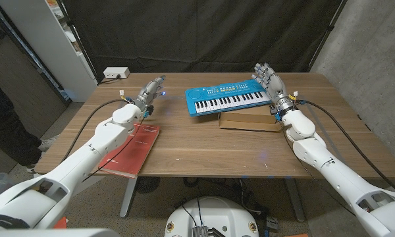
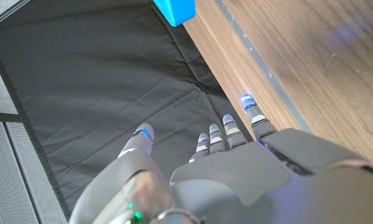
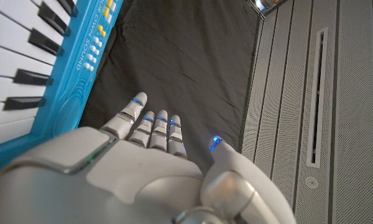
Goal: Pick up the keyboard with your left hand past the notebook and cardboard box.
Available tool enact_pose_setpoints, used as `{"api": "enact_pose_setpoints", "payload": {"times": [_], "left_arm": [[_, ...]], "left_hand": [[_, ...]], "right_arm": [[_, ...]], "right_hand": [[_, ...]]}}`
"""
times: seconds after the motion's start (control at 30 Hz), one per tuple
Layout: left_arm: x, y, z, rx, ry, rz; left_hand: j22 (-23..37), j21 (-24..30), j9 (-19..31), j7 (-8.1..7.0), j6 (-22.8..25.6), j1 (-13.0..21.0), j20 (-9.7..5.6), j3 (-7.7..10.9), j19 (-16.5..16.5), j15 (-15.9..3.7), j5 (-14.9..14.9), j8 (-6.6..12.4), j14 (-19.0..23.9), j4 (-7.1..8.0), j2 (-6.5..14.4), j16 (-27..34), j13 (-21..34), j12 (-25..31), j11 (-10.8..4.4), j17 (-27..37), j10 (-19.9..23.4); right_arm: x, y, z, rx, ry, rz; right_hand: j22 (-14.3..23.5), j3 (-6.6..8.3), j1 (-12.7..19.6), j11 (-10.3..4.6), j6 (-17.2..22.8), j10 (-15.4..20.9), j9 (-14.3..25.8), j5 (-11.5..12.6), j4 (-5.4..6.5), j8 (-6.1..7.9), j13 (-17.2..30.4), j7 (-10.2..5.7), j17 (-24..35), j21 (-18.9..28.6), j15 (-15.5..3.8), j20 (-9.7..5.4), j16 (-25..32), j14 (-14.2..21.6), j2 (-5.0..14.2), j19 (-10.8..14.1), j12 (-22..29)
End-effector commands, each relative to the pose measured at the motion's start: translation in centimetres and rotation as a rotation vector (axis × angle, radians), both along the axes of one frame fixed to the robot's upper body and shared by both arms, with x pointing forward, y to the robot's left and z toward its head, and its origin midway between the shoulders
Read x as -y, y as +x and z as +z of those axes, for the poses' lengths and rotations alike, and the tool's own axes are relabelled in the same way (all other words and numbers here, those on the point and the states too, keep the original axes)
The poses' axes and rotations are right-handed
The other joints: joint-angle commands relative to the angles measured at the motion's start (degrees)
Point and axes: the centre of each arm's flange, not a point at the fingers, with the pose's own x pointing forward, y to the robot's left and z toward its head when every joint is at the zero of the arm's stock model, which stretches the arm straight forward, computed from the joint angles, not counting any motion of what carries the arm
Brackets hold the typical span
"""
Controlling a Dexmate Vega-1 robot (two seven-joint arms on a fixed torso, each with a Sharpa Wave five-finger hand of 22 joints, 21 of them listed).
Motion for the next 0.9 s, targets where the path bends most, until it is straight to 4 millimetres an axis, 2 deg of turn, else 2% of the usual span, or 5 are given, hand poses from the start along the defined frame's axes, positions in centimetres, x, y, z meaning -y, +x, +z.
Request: {"api": "enact_pose_setpoints", "payload": {"times": [0.03,0.27,0.63,0.9], "left_arm": [[-0.1,0.7,1.2,-0.047,-0.018,-0.066],[-0.1,1.3,1.6,-0.089,-0.037,-0.128],[0.5,1.9,2.2,-0.13,-0.039,-0.185],[0.9,2.2,2.1,-0.177,-0.05,-0.235]], "left_hand": [[-0.06,0.3,0.08,0.03,0.35,0.9,0.37,0.05,0.79,0.24,-0.25,-0.21,0.44,-0.65,-0.11,0.35,0.21,0.11,0.37,0.16,0.23],[-0.07,0.23,0.09,0.13,0.55,1.37,0.67,-0.06,1.45,0.57,-0.52,-0.23,0.93,-1.25,-0.53,0.29,0.22,0.08,1.16,0.17,0.69],[-0.1,-0.02,0.1,0.65,0.59,1.8,0.76,-0.2,1.67,0.75,-0.75,-0.3,0.98,-1.84,-1.0,0.08,0.23,-0.23,1.54,0.19,0.41],[-0.12,-0.31,0.12,1.52,0.28,2.3,0.85,-0.4,2.12,1.29,-0.99,-0.5,0.76,-2.53,-1.56,-0.25,0.25,-0.6,2.46,0.2,0.09]], "right_arm": [[-0.2,0.1,0.8,0.031,-0.038,-0.007],[-0.5,-0.3,1.4,0.068,-0.062,-0.004],[-0.8,-0.5,1.8,0.099,-0.093,-0.005],[-0.7,-0.8,1.9,0.112,-0.102,-0.01]], "right_hand": [[0.15,0.0,0.56,0.31,0.59,0.58,0.14,0.31,-0.29,-0.19,0.16,0.25,-0.05,-0.28,0.09,0.24,-0.09,0.41,1.25,0.2,-0.22],[0.15,0.01,0.58,0.46,0.72,0.8,0.14,0.3,-0.34,-0.26,0.17,0.25,-0.05,-0.38,0.12,0.26,-0.19,0.46,1.18,0.23,-0.26],[0.15,0.03,0.62,0.45,0.87,0.98,0.14,0.29,-0.41,-0.36,0.18,0.21,-0.06,-0.53,0.13,0.3,-0.33,0.44,1.1,0.2,-0.36],[0.15,0.05,0.64,0.46,0.96,1.01,0.15,0.28,-0.44,-0.43,0.18,0.23,-0.06,-0.63,0.14,0.29,-0.4,0.47,1.08,0.17,-0.46]]}}
